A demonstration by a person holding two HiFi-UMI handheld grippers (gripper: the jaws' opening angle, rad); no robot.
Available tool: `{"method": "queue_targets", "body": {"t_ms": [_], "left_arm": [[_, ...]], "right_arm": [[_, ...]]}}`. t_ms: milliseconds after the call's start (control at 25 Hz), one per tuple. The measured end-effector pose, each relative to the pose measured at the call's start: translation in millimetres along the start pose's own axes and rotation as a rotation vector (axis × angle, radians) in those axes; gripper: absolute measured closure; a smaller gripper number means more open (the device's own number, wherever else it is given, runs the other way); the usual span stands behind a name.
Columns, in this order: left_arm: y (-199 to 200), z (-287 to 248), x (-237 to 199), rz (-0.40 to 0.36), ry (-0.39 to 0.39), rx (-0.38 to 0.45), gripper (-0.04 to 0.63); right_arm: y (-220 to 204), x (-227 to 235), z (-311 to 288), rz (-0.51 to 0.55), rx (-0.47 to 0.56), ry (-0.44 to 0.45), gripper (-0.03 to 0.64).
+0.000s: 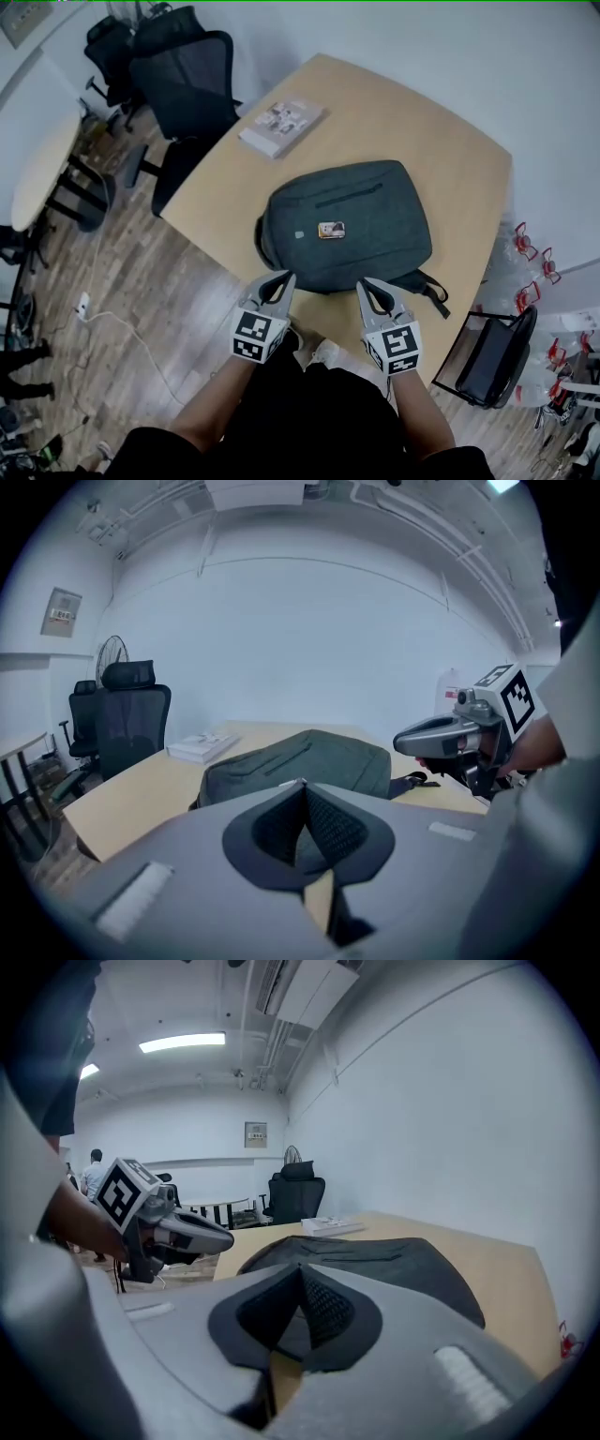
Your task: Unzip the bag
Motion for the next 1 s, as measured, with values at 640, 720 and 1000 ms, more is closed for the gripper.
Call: {"method": "queue_targets", "body": {"t_ms": [640, 720, 1000], "left_arm": [[9, 14, 3, 0.005, 0.034, 0.08, 0.575], [6, 15, 4, 0.006, 0.04, 0.077, 0.575], [6, 16, 6, -0.013, 0.043, 0.117, 0.575]], "right_arm": [[29, -7, -4, 0.087, 0.058, -0.057, 0.615], [31, -9, -4, 0.091, 0.07, -0.058, 0.615], [35, -9, 0, 0.065, 0.147, -0.077, 0.615]]}}
Point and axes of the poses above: the fingertips, and each gripper's own axes: z backward along the fingers, x to its right, y out of its top, the point moved 5 cm from there along z, backward along the fingers, and after that the axes turned 14 degrees about z, right-handed, at the moved point
